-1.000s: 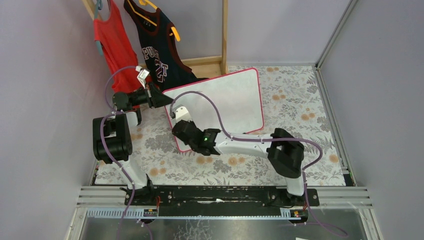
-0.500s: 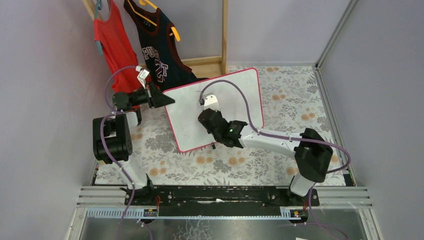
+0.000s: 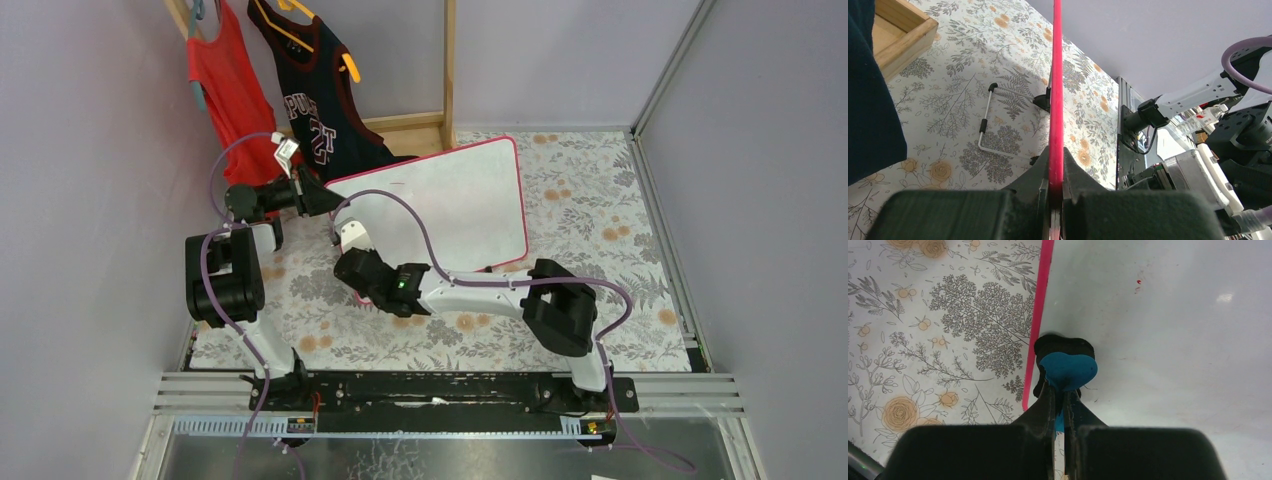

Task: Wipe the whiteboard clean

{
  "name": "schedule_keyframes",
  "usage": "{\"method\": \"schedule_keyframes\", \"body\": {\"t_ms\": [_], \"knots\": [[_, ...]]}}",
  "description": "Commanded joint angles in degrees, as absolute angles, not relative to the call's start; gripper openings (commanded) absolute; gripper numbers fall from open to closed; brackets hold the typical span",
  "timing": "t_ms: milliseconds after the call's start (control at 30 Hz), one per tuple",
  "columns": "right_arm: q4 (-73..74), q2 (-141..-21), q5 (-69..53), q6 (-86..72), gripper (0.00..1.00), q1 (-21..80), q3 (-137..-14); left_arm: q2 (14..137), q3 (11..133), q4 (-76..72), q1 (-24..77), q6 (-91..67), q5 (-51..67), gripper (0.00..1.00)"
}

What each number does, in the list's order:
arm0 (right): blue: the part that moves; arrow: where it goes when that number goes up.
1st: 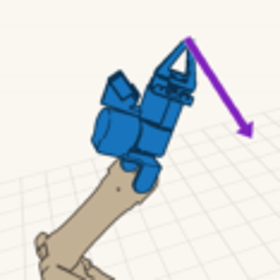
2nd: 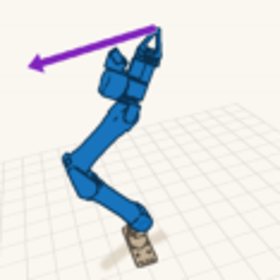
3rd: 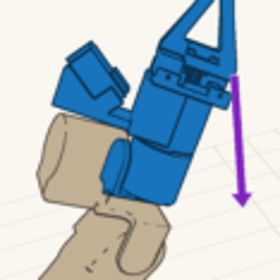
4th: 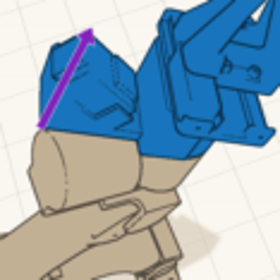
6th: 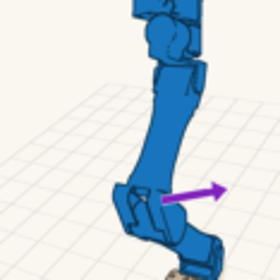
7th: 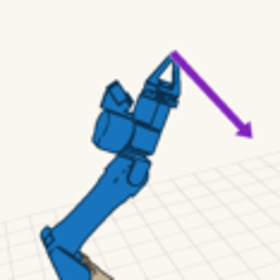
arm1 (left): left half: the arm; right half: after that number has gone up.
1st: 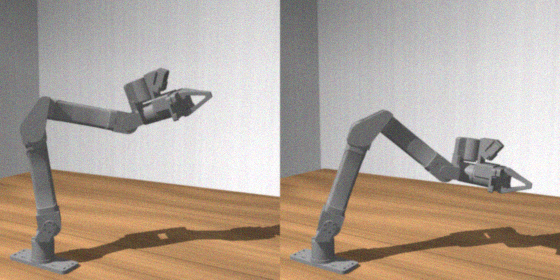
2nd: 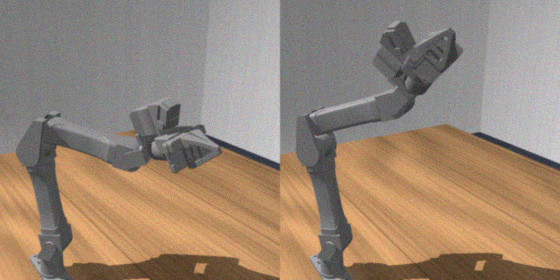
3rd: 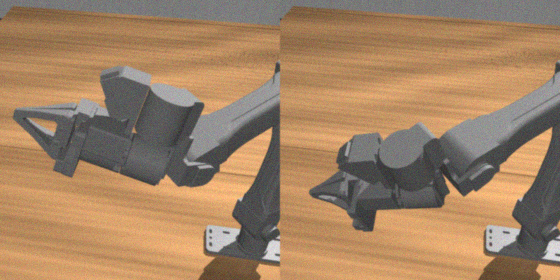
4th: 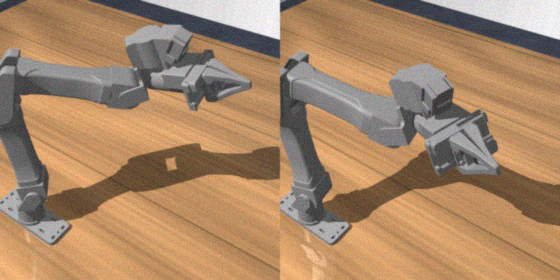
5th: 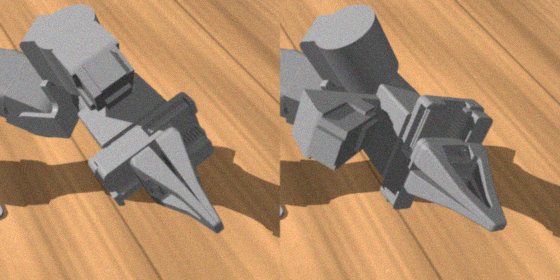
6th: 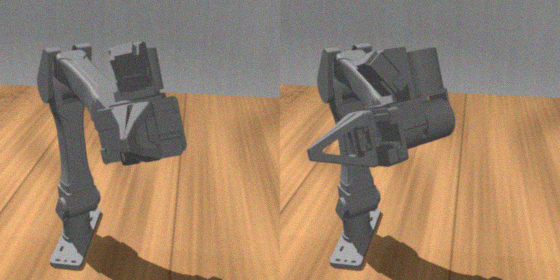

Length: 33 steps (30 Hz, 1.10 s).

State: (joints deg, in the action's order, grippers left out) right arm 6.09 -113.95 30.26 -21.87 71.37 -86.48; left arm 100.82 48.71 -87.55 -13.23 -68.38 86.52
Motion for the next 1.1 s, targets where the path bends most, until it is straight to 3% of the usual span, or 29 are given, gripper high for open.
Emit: {"method": "schedule_keyframes", "body": {"t_ms": [0,467,1067], "knots": [[5.2,-113.8,30.0,-22.7,0.00,71.4,-89.3,98.8,48.1,-91.8,-12.1,-71.3,91.3,0.00],[6.4,-106.4,37.6,-17.0,0.00,64.6,-84.7,97.9,48.0,-91.8,-12.1,-71.5,91.2,0.00],[11.8,-114.4,32.3,-12.7,0.00,64.4,-104.2,97.9,48.0,-91.8,-12.0,-71.5,91.2,0.00]]}}
